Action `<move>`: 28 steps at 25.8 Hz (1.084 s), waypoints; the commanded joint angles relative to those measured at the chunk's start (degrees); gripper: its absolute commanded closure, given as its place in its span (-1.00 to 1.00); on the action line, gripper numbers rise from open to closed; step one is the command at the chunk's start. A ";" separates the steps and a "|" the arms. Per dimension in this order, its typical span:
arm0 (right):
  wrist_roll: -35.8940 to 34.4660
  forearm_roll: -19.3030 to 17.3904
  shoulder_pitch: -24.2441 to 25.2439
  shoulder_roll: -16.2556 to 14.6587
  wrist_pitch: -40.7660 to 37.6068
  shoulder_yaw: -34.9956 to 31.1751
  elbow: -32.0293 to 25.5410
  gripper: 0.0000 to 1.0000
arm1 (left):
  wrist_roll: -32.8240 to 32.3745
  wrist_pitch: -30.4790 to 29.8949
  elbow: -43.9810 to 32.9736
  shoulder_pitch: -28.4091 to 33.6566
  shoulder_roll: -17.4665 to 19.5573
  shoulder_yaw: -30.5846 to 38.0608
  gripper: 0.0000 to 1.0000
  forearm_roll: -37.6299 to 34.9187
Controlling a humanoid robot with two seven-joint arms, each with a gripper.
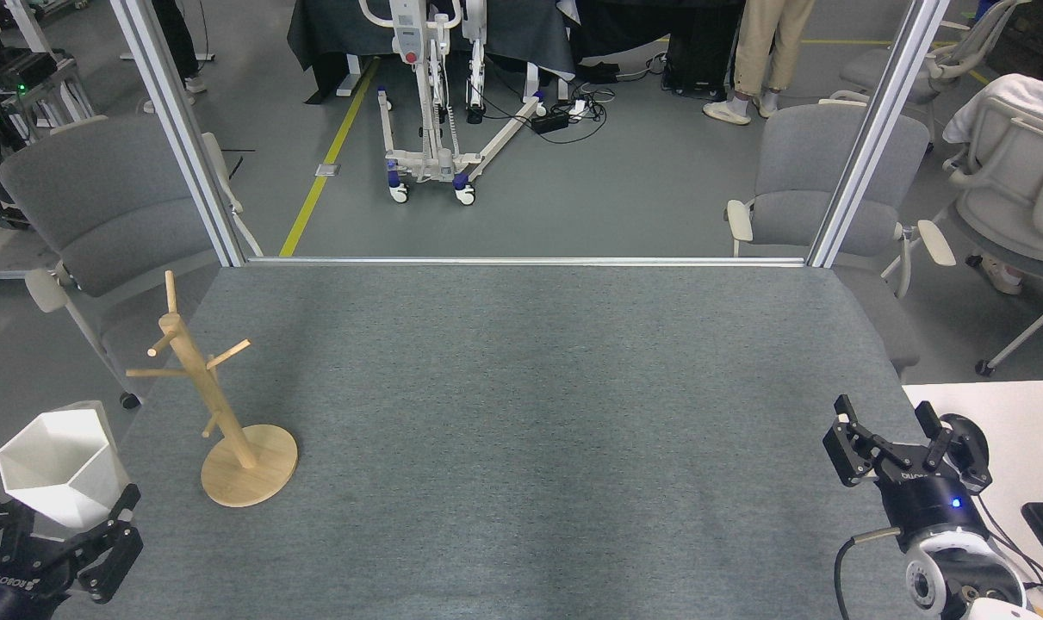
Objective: Hang cup on storage rack
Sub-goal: 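Carry the cup with the left gripper toward the wooden stand's peg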
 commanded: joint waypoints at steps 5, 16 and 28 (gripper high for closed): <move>-0.80 1.09 2.90 1.32 -0.34 -0.29 -1.83 -1.00 | 0.19 6.39 6.74 -7.87 -0.29 -1.92 1.00 -13.31; -0.71 0.48 2.64 1.24 0.36 -0.38 -0.86 -1.00 | 0.10 15.53 12.36 -11.38 0.23 -4.38 1.00 -15.33; -0.71 0.39 2.55 0.80 0.10 -0.03 -0.95 -1.00 | -0.16 17.03 12.45 -13.58 -0.03 -8.95 1.00 -16.56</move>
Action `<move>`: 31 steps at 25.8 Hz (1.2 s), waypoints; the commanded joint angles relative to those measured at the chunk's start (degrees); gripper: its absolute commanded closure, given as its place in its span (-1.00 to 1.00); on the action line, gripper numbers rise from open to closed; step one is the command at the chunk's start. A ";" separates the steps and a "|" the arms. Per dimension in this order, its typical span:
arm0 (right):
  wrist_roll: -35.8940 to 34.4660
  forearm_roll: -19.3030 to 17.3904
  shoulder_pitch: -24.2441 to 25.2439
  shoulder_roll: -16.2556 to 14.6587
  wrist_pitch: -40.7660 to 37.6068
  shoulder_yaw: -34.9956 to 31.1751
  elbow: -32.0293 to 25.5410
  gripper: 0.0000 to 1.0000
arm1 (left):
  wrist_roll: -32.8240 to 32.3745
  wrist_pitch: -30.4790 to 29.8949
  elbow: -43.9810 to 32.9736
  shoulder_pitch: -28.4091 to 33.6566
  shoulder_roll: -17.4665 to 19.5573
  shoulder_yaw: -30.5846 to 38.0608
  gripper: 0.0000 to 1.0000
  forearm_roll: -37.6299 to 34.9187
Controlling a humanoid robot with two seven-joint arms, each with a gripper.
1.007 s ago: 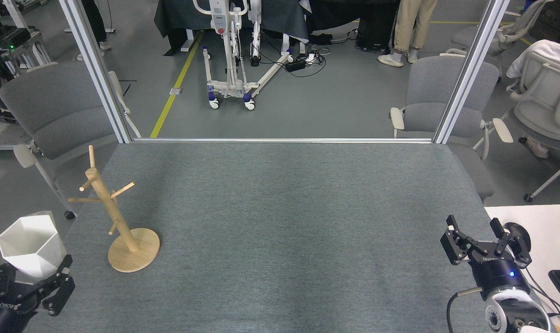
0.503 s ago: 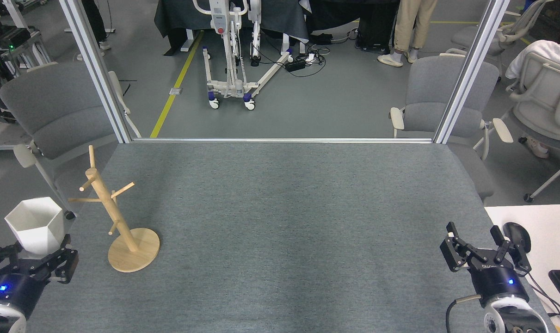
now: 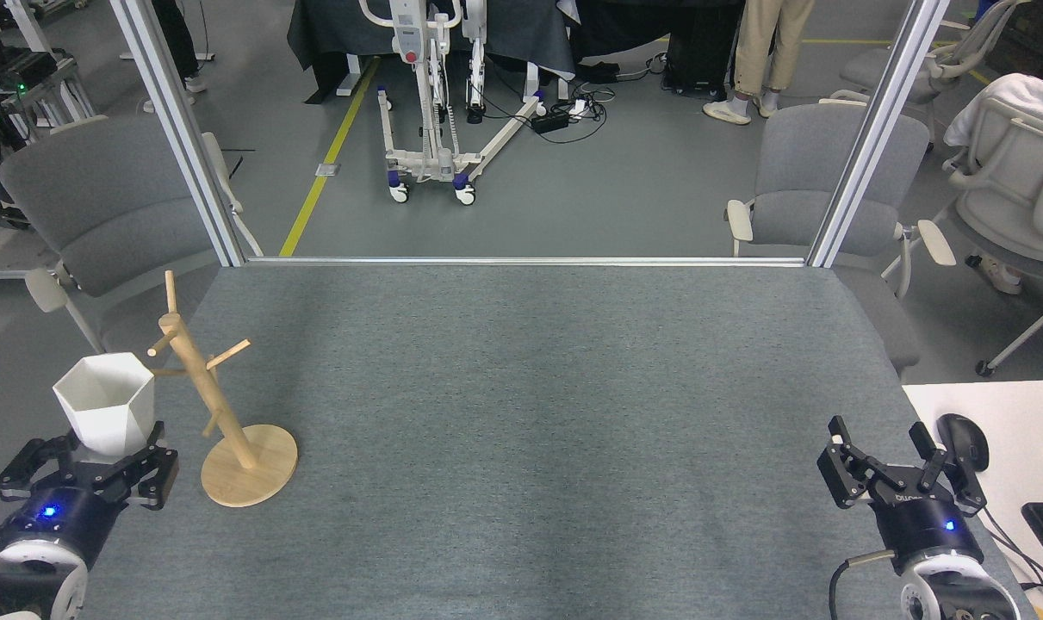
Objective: Hang cup on storage rack
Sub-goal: 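Carry the cup with the left gripper toward the wooden stand's peg, then hook the cup onto the stand peg and release the left gripper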
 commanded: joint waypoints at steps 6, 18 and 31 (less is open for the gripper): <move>0.07 -0.04 -0.23 0.15 0.09 0.03 0.06 -1.00 | -0.33 -0.01 0.12 -0.22 0.13 -1.85 1.00 -0.27; 0.07 0.49 -0.23 1.99 0.18 0.03 1.20 -1.00 | -0.51 -0.01 2.32 -0.13 -0.13 -4.67 1.00 -1.85; 0.07 0.75 -0.23 2.17 0.18 -0.23 2.61 -1.00 | 0.02 2.01 5.84 -0.49 -0.57 -5.46 -0.85 -1.76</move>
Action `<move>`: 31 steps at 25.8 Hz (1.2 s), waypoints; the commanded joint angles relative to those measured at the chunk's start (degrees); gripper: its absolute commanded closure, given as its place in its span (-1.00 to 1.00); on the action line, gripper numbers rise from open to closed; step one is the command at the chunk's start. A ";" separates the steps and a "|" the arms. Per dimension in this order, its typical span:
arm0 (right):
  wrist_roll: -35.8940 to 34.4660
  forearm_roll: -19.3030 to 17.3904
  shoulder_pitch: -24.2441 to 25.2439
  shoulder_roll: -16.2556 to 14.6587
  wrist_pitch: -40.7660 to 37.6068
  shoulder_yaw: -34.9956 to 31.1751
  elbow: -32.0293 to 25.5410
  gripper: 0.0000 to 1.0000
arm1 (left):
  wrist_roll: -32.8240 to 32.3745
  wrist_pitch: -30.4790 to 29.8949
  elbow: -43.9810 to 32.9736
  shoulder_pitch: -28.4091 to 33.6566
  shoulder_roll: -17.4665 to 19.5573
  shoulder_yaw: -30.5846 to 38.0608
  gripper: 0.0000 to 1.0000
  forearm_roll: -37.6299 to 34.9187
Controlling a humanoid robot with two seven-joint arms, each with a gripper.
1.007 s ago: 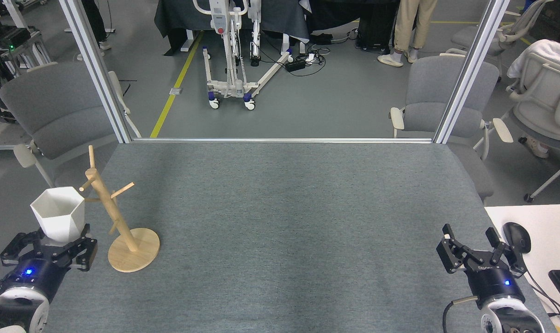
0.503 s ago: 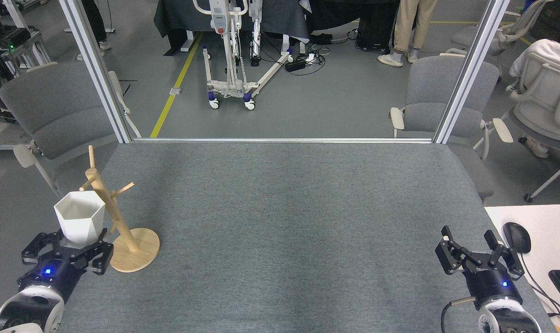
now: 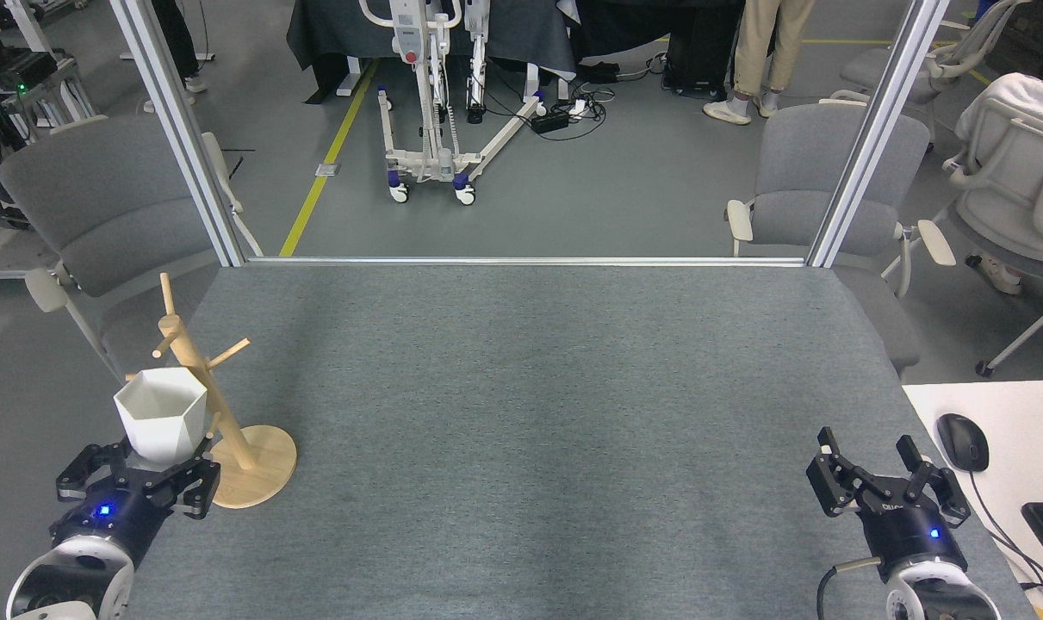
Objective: Hang cup on storage rack
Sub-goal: 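Hook the cup onto the stand peg and release the left gripper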
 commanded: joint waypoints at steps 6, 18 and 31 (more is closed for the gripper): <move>-0.31 -0.18 -0.37 0.23 0.01 -0.04 0.13 -1.00 | 0.47 1.98 4.66 -0.23 -0.23 -0.10 -0.95 0.17; -0.23 -0.27 -1.60 -0.12 -0.16 -0.12 0.13 -1.00 | 2.67 1.98 10.46 -0.31 -3.22 -5.11 -0.96 0.44; -0.14 0.08 -2.13 1.37 -0.51 -1.71 -0.23 -1.00 | 8.82 6.90 10.46 -4.44 -16.76 -18.65 -0.96 1.23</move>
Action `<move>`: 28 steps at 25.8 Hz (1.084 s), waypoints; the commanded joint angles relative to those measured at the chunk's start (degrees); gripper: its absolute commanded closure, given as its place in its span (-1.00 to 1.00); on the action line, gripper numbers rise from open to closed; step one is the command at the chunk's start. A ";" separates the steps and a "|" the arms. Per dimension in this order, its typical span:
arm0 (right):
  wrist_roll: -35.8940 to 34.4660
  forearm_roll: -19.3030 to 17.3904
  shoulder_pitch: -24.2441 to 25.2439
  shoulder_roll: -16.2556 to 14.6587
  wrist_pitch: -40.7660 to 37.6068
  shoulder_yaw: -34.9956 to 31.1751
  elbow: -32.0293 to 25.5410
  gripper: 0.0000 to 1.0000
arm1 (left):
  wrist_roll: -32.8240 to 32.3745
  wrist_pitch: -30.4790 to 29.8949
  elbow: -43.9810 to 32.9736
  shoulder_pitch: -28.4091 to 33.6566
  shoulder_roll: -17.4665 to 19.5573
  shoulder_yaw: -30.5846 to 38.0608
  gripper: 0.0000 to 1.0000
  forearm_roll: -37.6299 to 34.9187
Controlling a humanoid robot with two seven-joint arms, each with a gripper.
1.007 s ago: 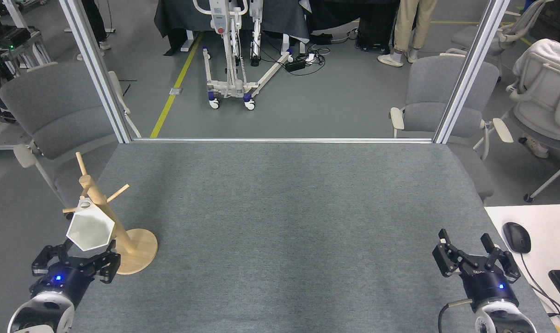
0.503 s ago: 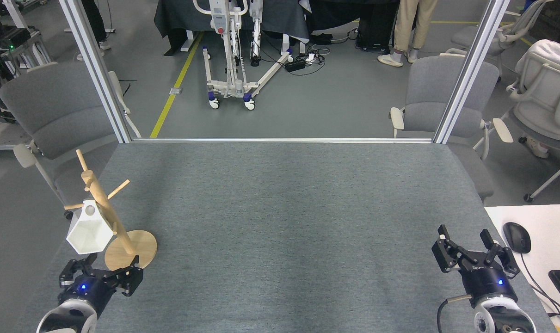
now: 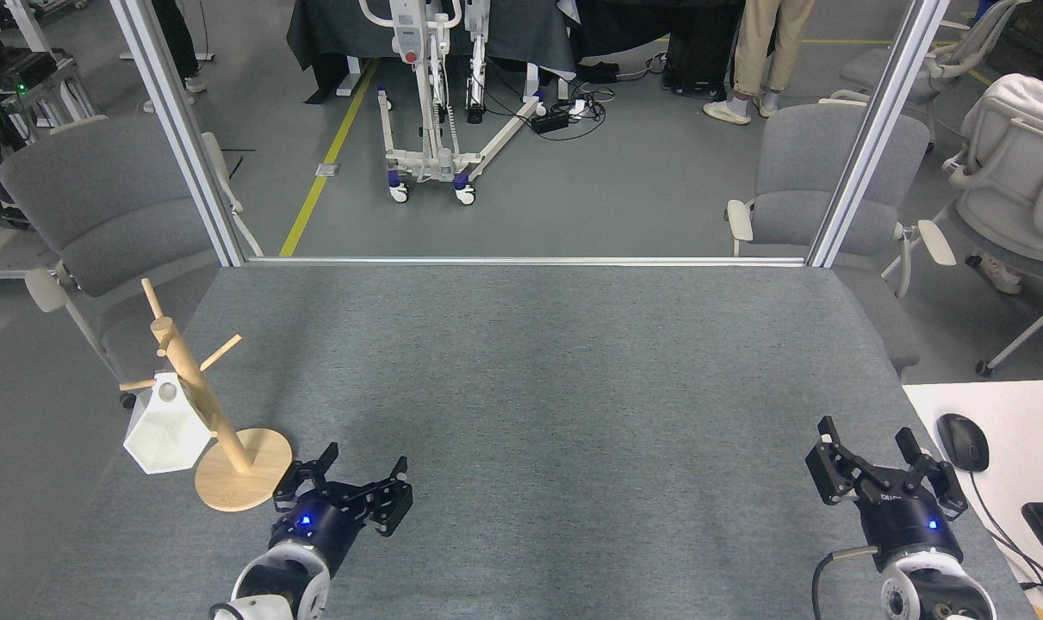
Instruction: Hang cup on storage rack
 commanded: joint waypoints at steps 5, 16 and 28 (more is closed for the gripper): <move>0.00 0.64 -1.25 0.39 -0.46 0.64 -0.74 -1.00 | 0.43 20.19 -2.87 -4.30 -1.76 -18.30 -0.96 4.67; -0.09 1.96 -2.04 0.74 0.24 2.40 -1.88 -1.00 | -0.01 24.67 -16.49 3.61 -1.67 -22.26 -0.96 8.36; -0.44 1.44 -4.32 3.12 -0.37 4.77 -0.21 -1.00 | -0.01 24.76 -16.67 3.96 -1.67 -22.17 -0.96 8.36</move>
